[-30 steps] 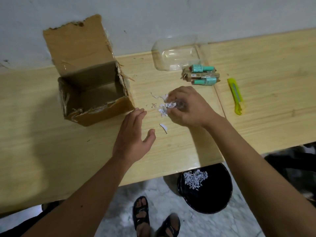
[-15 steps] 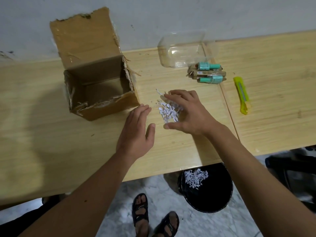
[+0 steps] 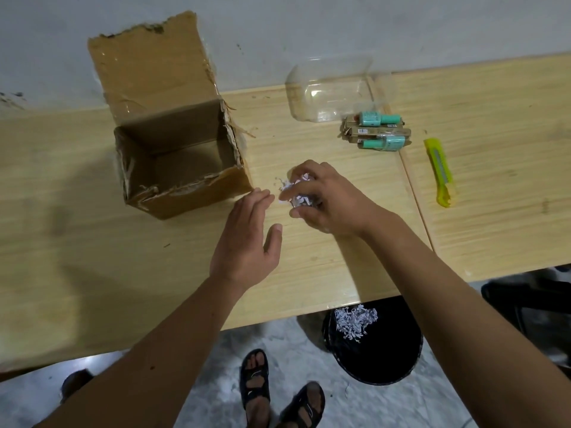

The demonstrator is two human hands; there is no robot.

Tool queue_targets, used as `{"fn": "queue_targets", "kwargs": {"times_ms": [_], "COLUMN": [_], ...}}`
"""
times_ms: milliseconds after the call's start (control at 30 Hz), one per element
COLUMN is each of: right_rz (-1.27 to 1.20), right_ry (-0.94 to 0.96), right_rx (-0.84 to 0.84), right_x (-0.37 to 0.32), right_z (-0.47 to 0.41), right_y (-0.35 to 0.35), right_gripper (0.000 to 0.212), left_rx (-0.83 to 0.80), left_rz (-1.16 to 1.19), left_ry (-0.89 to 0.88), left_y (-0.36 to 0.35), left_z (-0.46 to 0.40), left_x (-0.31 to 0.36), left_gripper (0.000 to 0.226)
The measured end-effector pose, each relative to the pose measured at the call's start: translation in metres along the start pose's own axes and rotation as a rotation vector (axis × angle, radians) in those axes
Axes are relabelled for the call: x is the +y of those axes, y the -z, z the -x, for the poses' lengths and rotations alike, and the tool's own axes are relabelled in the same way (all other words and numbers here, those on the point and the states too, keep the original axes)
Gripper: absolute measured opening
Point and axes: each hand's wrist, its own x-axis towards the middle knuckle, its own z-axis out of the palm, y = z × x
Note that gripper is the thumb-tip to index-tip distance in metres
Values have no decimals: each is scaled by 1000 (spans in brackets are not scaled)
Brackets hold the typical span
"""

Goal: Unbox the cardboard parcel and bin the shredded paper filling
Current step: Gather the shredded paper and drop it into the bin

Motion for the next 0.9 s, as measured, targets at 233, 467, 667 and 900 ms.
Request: {"fn": "queue_targets", "kwargs": {"times_ms": [233, 467, 667, 900], "right_rz": [-13, -7, 71, 68], "right_ry": [-45, -141, -133, -111], "right_rx": [149, 108, 51, 240], "right_x": [7, -4, -10, -21], "right_z": [29, 69, 91, 99], "right_y": [0, 7, 2, -16], "right_gripper": [18, 30, 42, 32], "left_rx": [-5, 31, 91, 110], "left_rz": [2, -34, -49, -49], "left_ry": [48, 5, -69, -89], "left_y": [1, 1, -3, -4], "left_z": [0, 0, 1, 1], "left_x": [1, 3, -1, -4], "left_gripper": [51, 50, 48, 47]}}
